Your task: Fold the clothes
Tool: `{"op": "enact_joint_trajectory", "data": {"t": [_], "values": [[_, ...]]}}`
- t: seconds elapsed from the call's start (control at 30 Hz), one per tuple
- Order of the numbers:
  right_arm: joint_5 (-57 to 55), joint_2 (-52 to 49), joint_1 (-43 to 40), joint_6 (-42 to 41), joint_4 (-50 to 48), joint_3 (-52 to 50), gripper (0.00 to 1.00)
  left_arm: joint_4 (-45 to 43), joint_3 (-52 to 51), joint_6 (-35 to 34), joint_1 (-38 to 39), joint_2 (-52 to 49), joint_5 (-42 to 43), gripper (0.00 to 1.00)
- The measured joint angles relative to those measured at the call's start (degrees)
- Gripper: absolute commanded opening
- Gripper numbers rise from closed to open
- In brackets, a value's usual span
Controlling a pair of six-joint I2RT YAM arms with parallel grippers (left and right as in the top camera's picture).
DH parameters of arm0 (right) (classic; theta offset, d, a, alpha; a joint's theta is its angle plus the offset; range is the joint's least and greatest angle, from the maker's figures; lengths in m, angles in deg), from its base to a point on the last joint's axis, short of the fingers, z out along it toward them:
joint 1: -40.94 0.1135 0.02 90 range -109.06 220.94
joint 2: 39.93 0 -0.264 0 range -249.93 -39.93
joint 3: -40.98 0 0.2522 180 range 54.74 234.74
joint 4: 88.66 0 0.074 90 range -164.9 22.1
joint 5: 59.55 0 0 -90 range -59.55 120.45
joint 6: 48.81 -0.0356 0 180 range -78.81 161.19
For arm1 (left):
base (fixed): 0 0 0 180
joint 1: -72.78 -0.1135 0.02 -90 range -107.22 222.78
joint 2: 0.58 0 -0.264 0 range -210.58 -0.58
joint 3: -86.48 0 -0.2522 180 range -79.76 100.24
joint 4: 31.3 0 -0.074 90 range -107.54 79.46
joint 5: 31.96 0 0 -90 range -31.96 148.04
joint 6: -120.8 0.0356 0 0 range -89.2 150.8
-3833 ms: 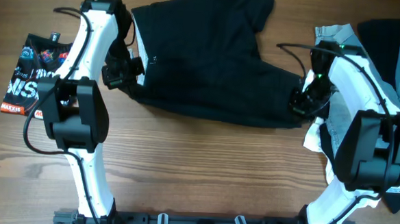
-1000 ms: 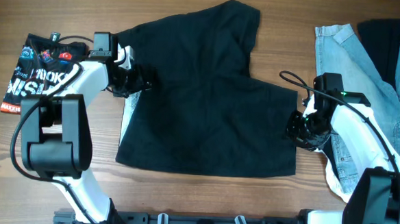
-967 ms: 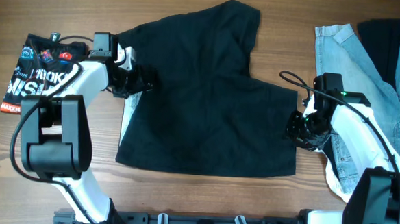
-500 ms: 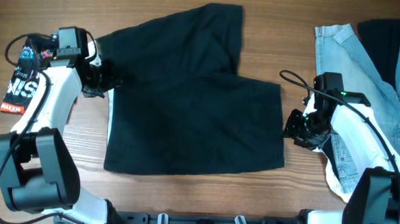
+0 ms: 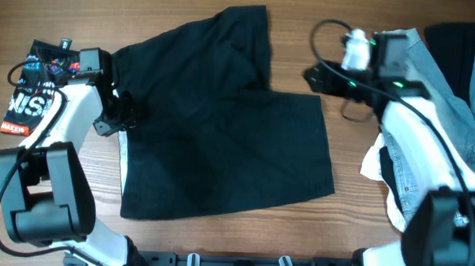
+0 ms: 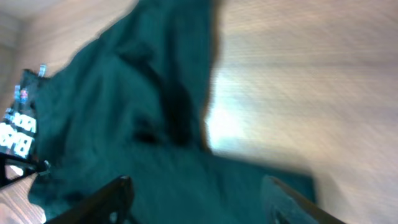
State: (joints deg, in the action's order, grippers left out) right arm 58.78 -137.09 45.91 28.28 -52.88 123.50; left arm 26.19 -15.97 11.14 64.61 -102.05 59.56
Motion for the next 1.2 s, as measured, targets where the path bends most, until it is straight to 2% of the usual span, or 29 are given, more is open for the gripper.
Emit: {"op": "enact_joint_trajectory", "data": {"t": [0.1,0.27,0.47,0.5,0.53,0.6,0.63,0.77,0.83,0.93,0.97,1.07,1.13,1.17,1.2], "values": [[0.48,-11.39,5.33,-2.82,-8.81,4.57,0.75,0.07,0.0,-0.02,0.0,0.0,-0.04,0.04],[0.11,-24.83,8.87,-7.74,-21.68,7.45,0.75,0.44,0.0,-0.02,0.0,0.0,-0.2,0.04],[-1.51,-28.22,11.91,-8.17,-19.12,9.79,0.74,0.44,0.0,-0.02,0.0,0.0,-0.2,0.04],[-1.57,-28.22,12.85,-7.45,-18.32,10.05,0.65,0.44,0.0,-0.02,0.0,0.0,-0.2,0.04],[-1.68,-28.22,13.99,-6.93,-18.14,10.14,0.42,0.44,0.0,-0.02,0.0,0.0,-0.2,0.04],[-3.1,-28.35,16.28,-6.51,-17.44,10.16,0.08,0.46,0.0,-0.02,0.0,0.0,-0.22,0.04],[-4.28,-28.65,17.29,-7.06,-16.68,10.16,0.05,0.46,0.0,-0.02,0.0,0.0,-0.26,0.04],[-8.15,-28.61,17.22,-10.47,-14.01,10.47,0.06,0.5,0.0,-0.02,0.0,0.0,-0.42,0.04],[-13.27,-26.8,14.99,-11.43,-9.01,10.64,0.21,0.46,0.0,-0.04,0.02,0.0,0.02,0.04],[-19.96,-24.09,10.69,-10.88,-4.9,10.62,0.54,0.17,0.0,-0.2,1.49,0.0,2.8,0.04],[-25.09,-21.03,4.81,-10.23,-4.46,10.62,0.59,0.44,0.0,-0.22,0.94,0.0,1.66,0.04],[-29.09,-17.14,-0.28,-9.51,0.83,10.84,0.59,0.46,0.0,-0.22,0.35,0.0,0.7,0.04],[-29.35,-15.98,-0.24,-8.26,4.31,10.91,0.54,0.44,0.0,-0.22,0.33,0.0,0.42,0.04],[-27.45,-15.98,0.57,-6.99,5.49,10.91,0.48,0.42,0.0,-0.22,0.31,0.0,0.39,0.04],[-25.35,-16.02,1.4,-6.1,5.6,10.91,0.36,0.44,0.0,-0.22,0.31,0.0,0.26,0.04]]}}
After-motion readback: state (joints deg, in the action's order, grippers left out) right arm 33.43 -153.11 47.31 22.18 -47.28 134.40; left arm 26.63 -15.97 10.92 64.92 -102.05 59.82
